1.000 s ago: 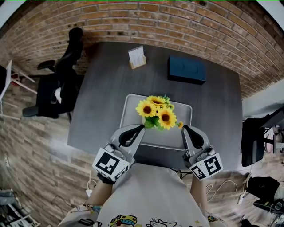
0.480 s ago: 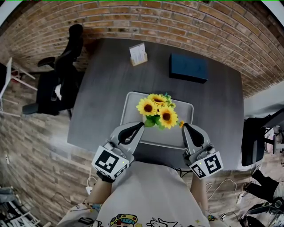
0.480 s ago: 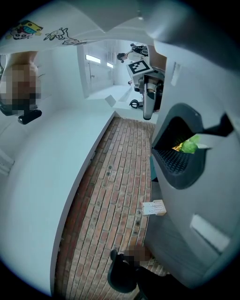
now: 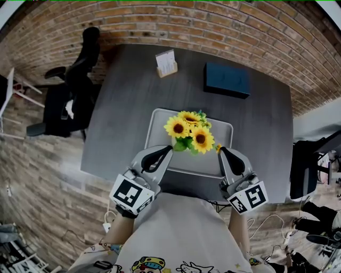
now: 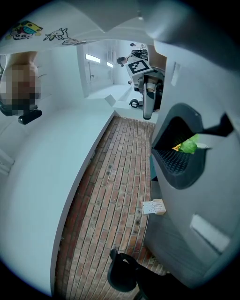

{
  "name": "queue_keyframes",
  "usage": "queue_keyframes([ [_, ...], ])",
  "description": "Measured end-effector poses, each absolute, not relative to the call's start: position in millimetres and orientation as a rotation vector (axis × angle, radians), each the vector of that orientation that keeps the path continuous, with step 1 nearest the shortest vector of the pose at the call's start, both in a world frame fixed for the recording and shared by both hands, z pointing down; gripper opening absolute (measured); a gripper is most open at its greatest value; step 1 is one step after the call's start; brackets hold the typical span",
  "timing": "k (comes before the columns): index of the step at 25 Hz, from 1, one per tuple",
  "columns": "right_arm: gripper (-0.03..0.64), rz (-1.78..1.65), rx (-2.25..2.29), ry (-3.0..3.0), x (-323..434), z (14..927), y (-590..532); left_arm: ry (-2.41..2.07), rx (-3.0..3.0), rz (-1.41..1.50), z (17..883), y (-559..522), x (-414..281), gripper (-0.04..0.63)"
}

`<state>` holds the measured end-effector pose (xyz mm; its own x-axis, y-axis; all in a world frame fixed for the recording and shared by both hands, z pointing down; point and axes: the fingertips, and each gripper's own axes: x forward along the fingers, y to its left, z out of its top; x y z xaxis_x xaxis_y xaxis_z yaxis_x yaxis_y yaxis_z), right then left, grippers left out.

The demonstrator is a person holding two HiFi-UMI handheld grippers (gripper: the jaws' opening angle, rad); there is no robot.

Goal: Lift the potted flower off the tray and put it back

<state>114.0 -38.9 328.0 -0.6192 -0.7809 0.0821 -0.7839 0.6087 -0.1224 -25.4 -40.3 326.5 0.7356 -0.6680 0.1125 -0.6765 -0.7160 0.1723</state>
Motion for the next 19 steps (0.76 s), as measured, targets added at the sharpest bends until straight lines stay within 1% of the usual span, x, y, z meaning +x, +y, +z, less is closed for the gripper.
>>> queue_keyframes([
  [19, 0.002, 0.238, 1.358, -2.798, 113.0, 329.6, -39.0, -1.071, 2.739, 0.062, 327.6, -41.7, -26.2, 0.011],
])
